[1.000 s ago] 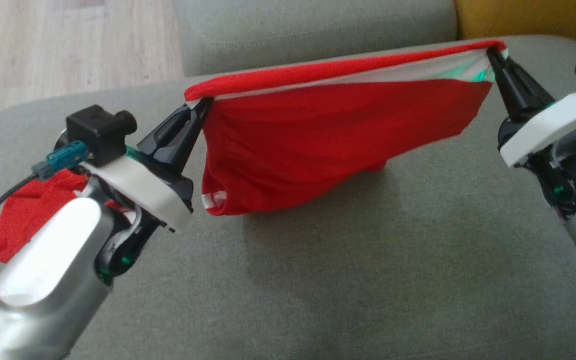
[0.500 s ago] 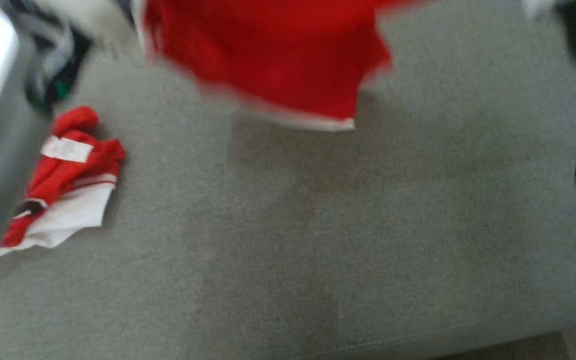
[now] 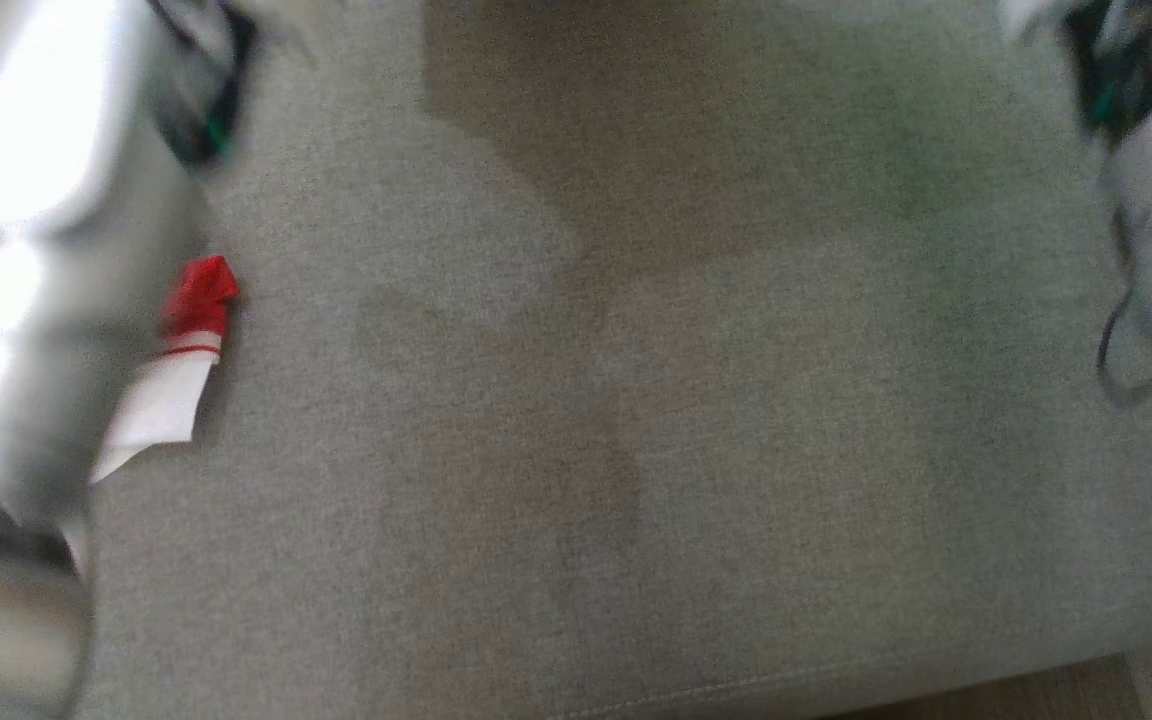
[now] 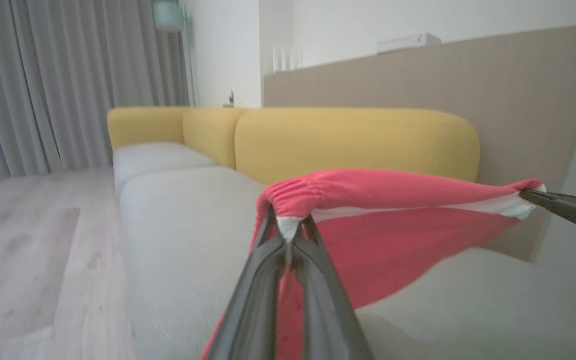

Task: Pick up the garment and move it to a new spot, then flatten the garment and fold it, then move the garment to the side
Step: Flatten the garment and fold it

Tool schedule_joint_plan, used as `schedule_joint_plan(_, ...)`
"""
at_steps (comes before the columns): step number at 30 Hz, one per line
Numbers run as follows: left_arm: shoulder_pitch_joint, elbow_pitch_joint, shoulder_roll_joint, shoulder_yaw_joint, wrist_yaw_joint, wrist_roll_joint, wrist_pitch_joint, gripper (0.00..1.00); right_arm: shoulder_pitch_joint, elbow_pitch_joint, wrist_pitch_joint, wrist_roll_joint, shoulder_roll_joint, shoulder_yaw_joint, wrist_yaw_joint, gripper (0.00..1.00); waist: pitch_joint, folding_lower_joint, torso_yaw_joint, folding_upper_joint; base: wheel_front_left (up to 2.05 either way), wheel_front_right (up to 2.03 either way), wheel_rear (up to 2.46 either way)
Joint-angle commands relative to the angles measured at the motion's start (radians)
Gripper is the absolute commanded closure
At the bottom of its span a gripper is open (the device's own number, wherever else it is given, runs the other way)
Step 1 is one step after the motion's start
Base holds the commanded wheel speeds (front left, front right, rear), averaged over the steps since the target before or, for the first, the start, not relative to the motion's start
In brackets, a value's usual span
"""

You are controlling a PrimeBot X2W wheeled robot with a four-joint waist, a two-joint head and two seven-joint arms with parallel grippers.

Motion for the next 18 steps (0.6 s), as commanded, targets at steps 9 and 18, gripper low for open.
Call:
schedule_joint_plan(9,0.349,-0.210,0.108,-0.251,0.001,-0.149,0.012,1.00,0.238,-0.103,0.239,0.199,-0.104,0.253,-0.001,1.00,-0.075,-0.0001,0.008,0.0000,0.00,0.00,0.00)
schedule_joint_plan(18,0.582,-0.349,0.137,-0.342,0.038,-0.183,0.006,1.00,0.421,-0.304,0.507,0.429,-0.339,0.454,-0.001,1.00,-0.199,-0.0001,0.019,0.0000,0.00,0.00,0.00)
